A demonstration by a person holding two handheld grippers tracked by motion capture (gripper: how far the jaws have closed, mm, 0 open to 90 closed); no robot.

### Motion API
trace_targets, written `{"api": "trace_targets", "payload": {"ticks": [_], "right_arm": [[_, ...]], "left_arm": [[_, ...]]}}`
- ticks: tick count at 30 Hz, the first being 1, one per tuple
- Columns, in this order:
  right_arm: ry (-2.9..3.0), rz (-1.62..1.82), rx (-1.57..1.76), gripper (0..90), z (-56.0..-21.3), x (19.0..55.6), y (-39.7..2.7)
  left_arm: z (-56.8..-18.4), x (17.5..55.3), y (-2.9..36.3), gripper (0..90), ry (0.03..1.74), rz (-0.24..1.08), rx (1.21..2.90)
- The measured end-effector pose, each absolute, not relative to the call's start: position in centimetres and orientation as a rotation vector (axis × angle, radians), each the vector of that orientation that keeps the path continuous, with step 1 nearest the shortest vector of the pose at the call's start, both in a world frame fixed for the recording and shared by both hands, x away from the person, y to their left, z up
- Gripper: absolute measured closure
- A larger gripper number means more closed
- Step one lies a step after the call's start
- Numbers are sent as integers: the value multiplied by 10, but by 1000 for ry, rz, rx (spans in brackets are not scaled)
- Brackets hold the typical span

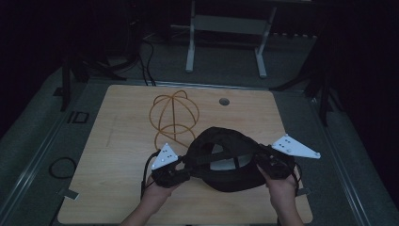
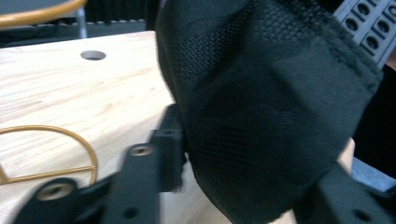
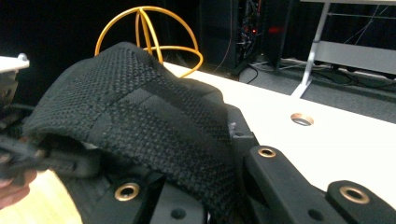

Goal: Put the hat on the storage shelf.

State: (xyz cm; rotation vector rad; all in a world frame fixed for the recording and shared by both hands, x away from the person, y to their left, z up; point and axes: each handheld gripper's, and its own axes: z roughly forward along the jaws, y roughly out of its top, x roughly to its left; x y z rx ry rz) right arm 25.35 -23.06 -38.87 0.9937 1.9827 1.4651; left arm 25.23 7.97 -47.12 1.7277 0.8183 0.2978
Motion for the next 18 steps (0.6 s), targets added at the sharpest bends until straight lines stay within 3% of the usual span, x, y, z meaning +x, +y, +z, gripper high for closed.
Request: {"api": "trace_targets", "payload": {"ticks": [8, 18], "right_arm": [[2009, 1453, 1000, 887, -395, 250, -233], [2047, 1424, 1012, 883, -417, 240, -240]], "left_arm": [[-460, 254, 77, 863, 886, 357, 1719], [-442, 250, 69, 887, 863, 524, 1745]]}}
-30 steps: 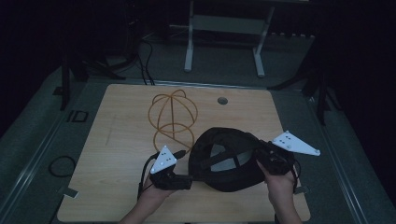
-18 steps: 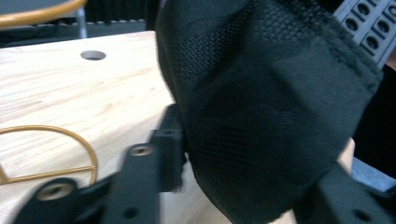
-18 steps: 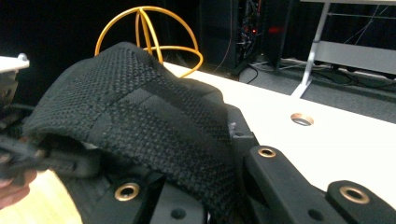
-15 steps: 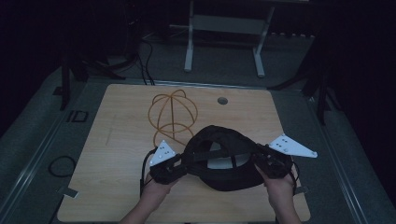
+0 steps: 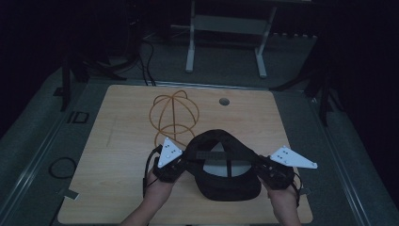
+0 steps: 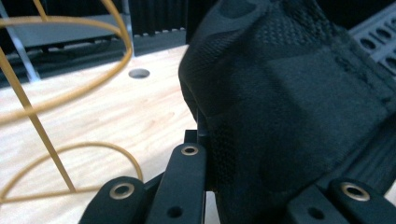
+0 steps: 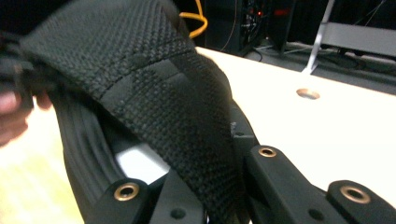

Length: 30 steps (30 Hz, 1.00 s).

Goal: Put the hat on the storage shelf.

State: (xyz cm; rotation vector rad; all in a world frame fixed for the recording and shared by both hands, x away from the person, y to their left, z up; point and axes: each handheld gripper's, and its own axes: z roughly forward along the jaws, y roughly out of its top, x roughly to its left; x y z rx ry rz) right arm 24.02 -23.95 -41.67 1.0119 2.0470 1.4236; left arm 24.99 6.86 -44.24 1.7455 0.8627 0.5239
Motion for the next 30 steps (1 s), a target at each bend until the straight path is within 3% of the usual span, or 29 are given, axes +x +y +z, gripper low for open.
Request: {"api": "trace_targets", "payload": {"ticks": [10, 17, 21, 30], "right_arm": [[1988, 1517, 1022, 832, -426, 228, -257], [2002, 1578, 993, 640, -425, 221, -267], [2047, 1593, 959, 478, -427, 218, -270], [2199, 1572, 832, 352, -434, 203, -282]], "left_arm": [[-421, 246, 56, 889, 797, 540, 1723], [-399, 245, 49, 889, 734, 589, 1696], [-391, 245, 48, 889, 715, 604, 1686], [-385, 238, 48, 889, 676, 622, 1675]]}}
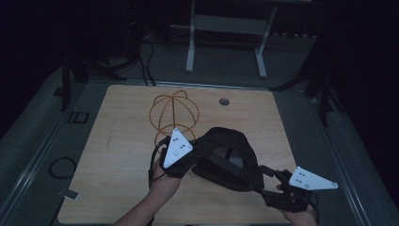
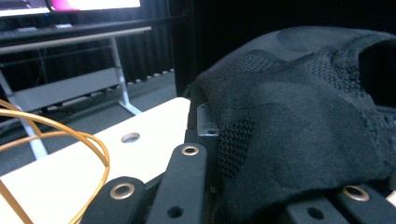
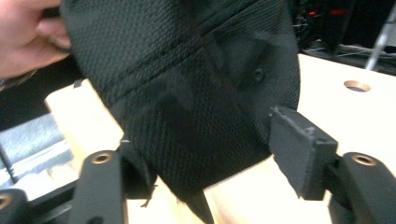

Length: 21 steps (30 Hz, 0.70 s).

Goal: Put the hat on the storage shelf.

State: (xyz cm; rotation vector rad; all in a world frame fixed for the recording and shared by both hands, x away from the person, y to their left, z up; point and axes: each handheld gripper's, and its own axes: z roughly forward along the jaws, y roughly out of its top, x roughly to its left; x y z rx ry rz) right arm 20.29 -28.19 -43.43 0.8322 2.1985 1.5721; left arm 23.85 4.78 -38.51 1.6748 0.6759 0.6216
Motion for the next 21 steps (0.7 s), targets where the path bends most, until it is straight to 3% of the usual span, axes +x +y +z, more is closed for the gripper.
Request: {"api": "trace_targets", "payload": {"ticks": [8, 21], "right_arm": [[2283, 1549, 764, 356, -441, 190, -307], [2210, 1508, 542, 467, -396, 216, -310]], "left_arm": [[-379, 236, 56, 888, 612, 596, 1635], [-394, 247, 85, 888, 452, 500, 1664]]}}
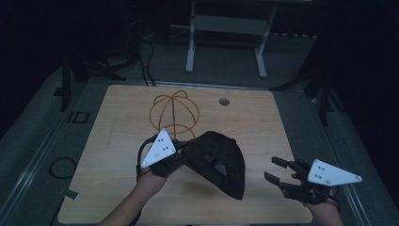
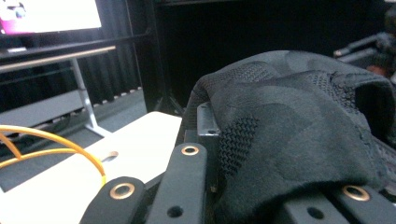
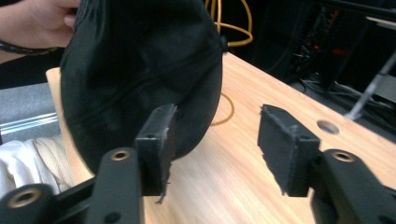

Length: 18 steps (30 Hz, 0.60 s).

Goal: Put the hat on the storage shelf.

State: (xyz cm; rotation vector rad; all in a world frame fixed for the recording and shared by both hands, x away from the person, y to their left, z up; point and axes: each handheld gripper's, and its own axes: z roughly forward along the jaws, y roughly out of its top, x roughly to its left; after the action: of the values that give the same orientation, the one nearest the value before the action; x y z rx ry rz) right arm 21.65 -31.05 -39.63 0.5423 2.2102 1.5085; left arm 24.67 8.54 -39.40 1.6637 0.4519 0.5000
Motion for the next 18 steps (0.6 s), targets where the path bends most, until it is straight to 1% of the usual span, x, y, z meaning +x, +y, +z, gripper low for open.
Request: {"api": "trace_targets", "payload": {"ticks": [2, 6, 13, 18], "right_arm": [[2219, 1507, 482, 468, -390, 222, -304], [2240, 1537, 380, 475, -378, 229, -287], [2322, 1549, 205, 459, -369, 234, -251], [2337, 1552, 120, 457, -365, 234, -238]], "left_arm": [[-395, 247, 89, 887, 416, 483, 1661], [-394, 249, 94, 887, 334, 393, 1667], [-395, 250, 93, 887, 299, 315, 1655], [-394, 250, 90, 887, 278, 279, 1650]]}}
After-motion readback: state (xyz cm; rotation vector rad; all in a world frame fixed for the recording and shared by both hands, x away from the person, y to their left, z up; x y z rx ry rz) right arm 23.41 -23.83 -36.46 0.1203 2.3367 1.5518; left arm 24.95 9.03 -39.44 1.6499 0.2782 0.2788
